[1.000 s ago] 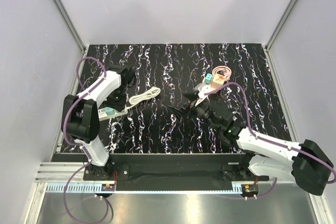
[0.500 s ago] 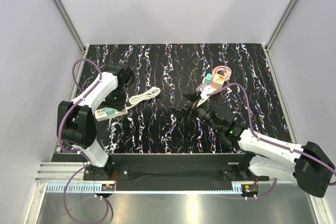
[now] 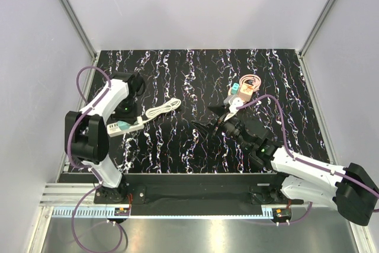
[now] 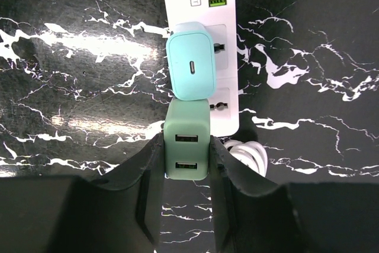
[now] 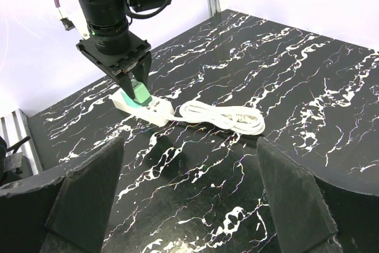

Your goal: Insert the plug

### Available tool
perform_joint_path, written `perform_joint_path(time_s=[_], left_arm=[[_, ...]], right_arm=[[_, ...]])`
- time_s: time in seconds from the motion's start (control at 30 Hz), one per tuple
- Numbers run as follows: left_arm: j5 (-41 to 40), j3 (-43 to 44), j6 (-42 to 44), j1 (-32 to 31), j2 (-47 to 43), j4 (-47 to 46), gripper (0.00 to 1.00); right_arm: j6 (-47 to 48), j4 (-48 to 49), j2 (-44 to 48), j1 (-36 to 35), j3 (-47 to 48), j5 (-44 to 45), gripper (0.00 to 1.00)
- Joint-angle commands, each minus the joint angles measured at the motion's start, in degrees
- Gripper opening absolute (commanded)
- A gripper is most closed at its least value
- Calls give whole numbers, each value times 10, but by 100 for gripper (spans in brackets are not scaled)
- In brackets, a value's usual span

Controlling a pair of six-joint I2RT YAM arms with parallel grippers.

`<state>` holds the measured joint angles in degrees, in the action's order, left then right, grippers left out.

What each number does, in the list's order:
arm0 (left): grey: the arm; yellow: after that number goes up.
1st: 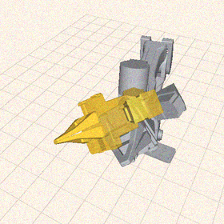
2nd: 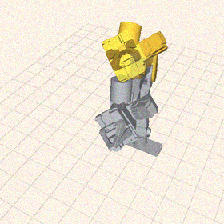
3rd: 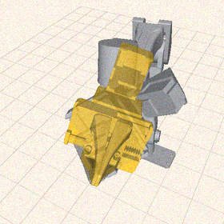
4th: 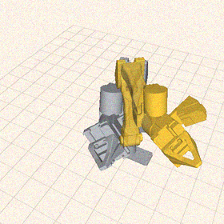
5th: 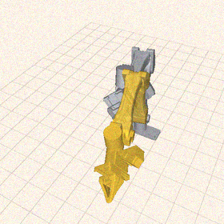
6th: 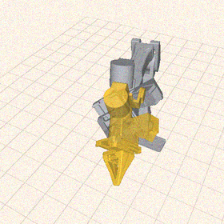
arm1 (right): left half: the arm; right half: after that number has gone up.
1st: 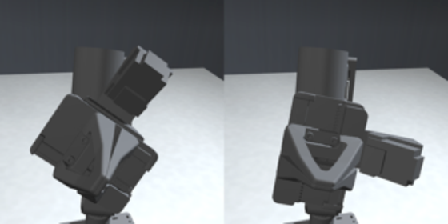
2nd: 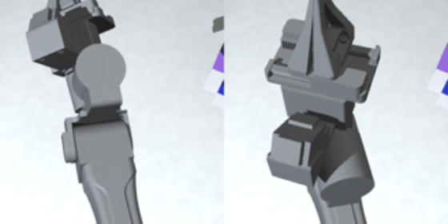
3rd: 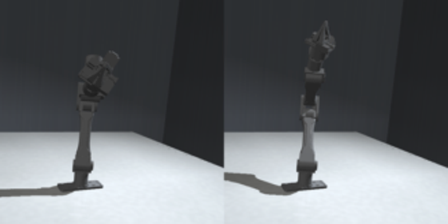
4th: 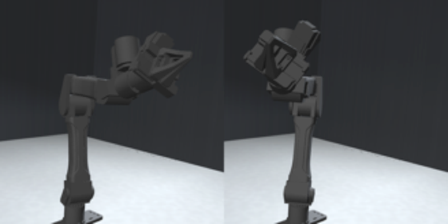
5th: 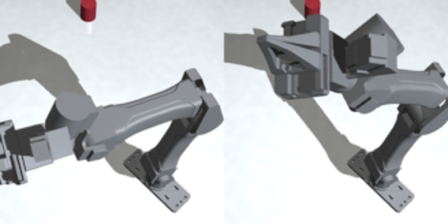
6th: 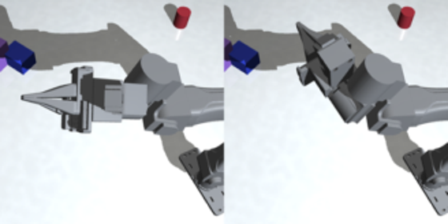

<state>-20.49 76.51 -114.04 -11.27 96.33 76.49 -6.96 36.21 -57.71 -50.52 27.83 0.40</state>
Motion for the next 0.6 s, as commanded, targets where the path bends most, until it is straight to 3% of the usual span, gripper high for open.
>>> perform_joint_path(time_s=[0.0, 0.57], left_arm=[[-3, 24, -266, -1, 10, 120, 0], [-5, 43, -268, -1, 32, 119, 0]], right_arm=[[-1, 27, 4, -2, 1, -1, 100], [0, 28, 13, -2, -1, -3, 100]])
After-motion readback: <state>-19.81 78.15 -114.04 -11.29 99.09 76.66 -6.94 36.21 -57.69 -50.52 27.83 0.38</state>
